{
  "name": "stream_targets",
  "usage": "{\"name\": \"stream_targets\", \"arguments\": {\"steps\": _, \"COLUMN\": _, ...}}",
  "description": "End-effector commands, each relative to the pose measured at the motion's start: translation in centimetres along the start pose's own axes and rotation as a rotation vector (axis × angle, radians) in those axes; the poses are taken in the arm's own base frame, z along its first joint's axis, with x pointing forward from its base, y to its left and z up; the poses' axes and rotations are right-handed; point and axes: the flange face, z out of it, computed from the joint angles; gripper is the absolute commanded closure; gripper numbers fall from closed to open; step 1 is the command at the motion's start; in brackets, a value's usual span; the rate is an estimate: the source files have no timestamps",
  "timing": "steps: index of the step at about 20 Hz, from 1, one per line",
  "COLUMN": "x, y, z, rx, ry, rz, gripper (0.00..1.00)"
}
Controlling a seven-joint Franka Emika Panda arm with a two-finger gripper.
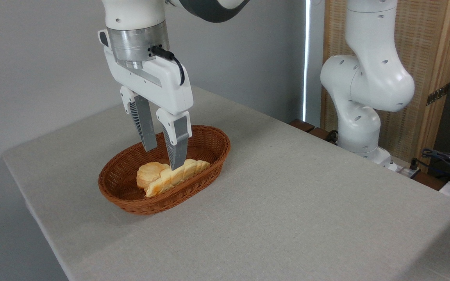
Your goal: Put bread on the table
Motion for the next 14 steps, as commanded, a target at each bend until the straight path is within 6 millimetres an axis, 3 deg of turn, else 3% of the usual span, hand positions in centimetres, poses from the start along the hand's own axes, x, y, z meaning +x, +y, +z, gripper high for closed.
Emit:
{"name": "stream_targets", "arguments": {"steps": 1, "x": 0.26, "y": -0.04, "z": 0.62, "rx": -0.007, "ry": -0.028, "rz": -0.004, "gripper": 0.0}}
{"name": "stream_targets", "arguments": {"steps": 14, "x": 0.4, "y": 0.49, "z": 1.06, "rx": -0.023, "ry": -0.047, "rz": 0.006, "gripper": 0.0}}
